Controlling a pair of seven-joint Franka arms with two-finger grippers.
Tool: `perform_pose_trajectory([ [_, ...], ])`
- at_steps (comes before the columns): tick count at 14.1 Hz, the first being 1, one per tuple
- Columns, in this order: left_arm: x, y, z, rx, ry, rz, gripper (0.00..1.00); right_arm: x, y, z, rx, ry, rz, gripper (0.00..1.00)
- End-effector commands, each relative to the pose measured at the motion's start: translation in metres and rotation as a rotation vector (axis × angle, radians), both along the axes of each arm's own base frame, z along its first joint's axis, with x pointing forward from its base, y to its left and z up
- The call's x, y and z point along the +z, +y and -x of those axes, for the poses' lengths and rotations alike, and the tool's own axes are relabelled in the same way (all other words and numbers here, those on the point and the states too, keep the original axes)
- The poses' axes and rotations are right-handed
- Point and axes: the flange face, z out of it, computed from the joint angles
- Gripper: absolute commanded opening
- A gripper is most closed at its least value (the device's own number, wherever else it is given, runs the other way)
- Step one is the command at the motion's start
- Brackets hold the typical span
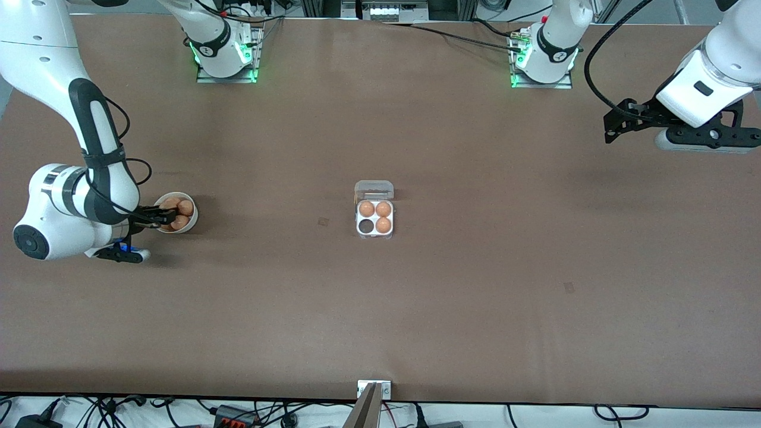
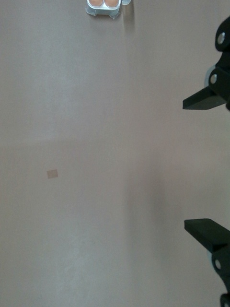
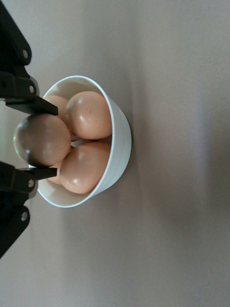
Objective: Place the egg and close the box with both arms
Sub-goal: 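Lower the right gripper into the bowl and grasp one brown egg, then carry the egg with the right gripper to the clear carton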
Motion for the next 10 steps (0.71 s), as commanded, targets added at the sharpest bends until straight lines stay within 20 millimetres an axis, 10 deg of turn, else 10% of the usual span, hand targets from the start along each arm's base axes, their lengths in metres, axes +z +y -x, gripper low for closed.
perform_pose_trajectory([
  [1,0.004,0.001,0.003,-0.018,-0.007,0.014,1.00,0.043,0.007,-0.018,0.022,-0.019,-0.030,0.24],
  [4,0.004,0.001,0.003,-0.018,-0.007,0.014,1.00,0.104,0.057,-0.047,0.104,-0.084,-0.050,0.24],
  [10,0.003,0.001,0.002,-0.018,-0.004,0.013,1.00,0.126,0.257,-0.056,0.353,-0.313,-0.083,0.23],
])
